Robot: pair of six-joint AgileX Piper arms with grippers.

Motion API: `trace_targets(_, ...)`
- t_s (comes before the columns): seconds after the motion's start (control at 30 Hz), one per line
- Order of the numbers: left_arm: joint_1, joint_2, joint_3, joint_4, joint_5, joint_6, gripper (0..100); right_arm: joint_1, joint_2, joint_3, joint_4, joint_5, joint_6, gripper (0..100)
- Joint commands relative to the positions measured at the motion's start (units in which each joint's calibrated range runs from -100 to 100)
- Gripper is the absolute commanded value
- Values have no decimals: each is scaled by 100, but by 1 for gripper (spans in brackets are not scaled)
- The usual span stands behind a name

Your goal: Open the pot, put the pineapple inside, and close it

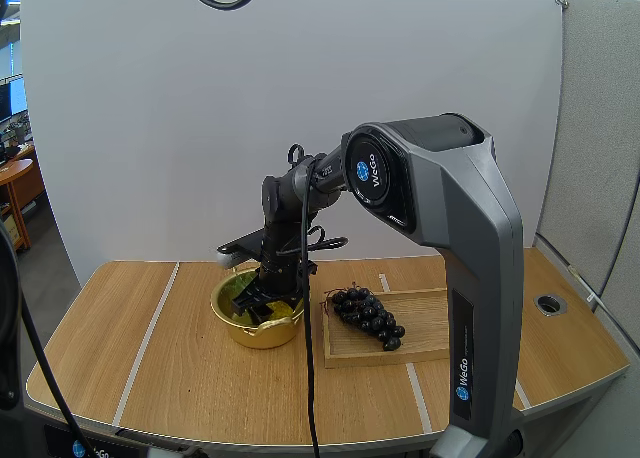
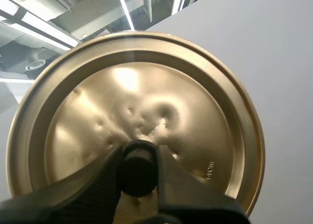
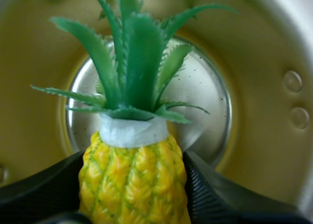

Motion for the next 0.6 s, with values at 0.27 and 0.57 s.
trace_targets(0.27, -17, -26, -50, 31, -244, -51, 0, -2, -14, -5, -368, -16, 327, 100)
trace_targets(0.57, -17, -26, -50, 31, -244, -51, 0, -2, -229, -5, -351, -7, 350, 100)
